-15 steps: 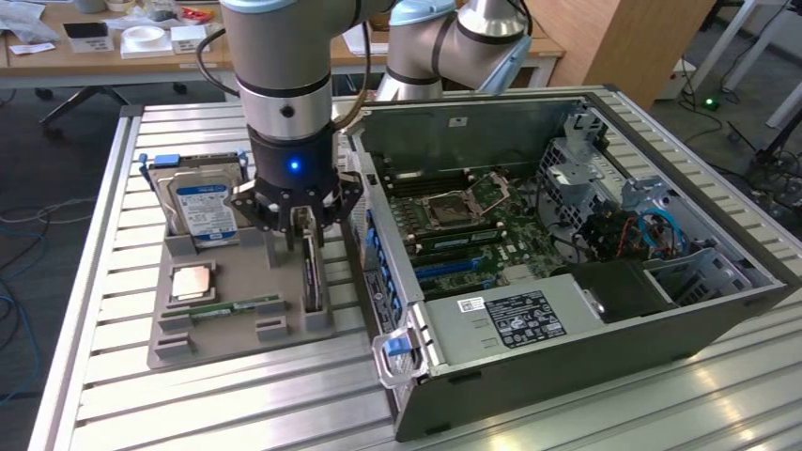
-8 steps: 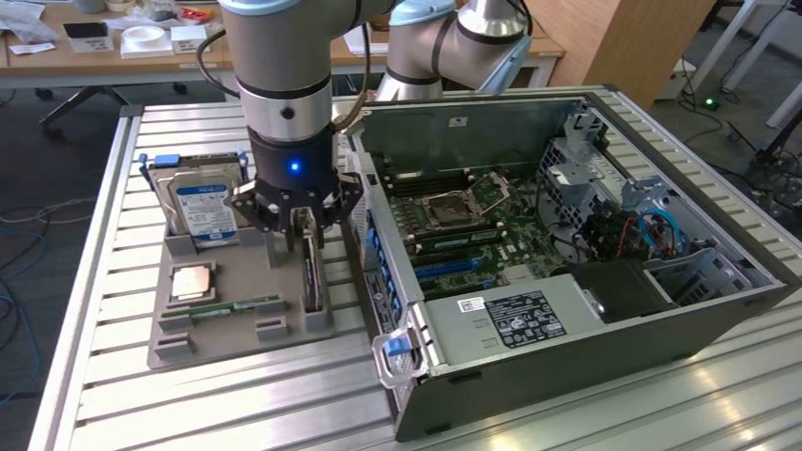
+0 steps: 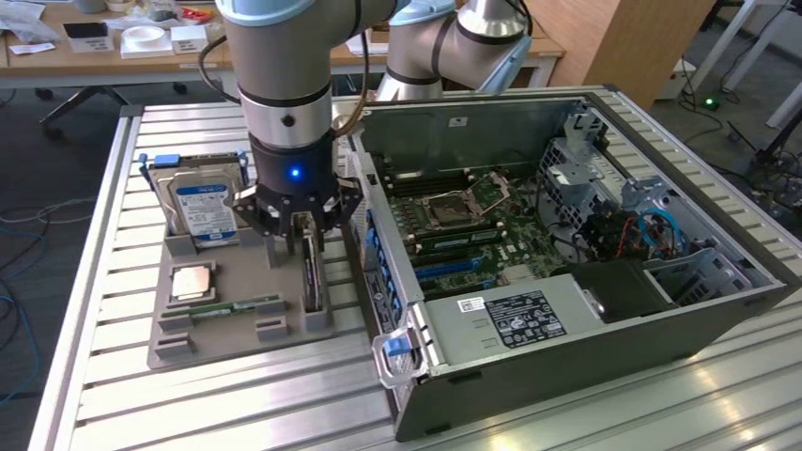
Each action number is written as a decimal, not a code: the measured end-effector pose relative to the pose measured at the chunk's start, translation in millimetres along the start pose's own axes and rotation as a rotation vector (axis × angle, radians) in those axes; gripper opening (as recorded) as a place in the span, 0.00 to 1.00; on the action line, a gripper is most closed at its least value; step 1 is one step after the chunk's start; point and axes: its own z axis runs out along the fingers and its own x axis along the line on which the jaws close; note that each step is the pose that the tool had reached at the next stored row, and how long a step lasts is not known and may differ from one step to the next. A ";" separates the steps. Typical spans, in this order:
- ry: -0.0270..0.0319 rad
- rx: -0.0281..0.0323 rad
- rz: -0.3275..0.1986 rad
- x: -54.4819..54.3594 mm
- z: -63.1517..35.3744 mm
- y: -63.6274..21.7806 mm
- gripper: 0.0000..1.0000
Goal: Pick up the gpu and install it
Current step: 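Pick up the gpu and move the gpu toward the slot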
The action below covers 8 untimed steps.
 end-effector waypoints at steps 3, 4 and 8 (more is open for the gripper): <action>0.0001 0.0001 0.000 0.0 0.1 0.0 0.42; -0.0002 -0.0002 0.000 -0.4 0.3 0.1 0.42; -0.0002 0.0000 0.000 -0.9 2.6 0.0 0.42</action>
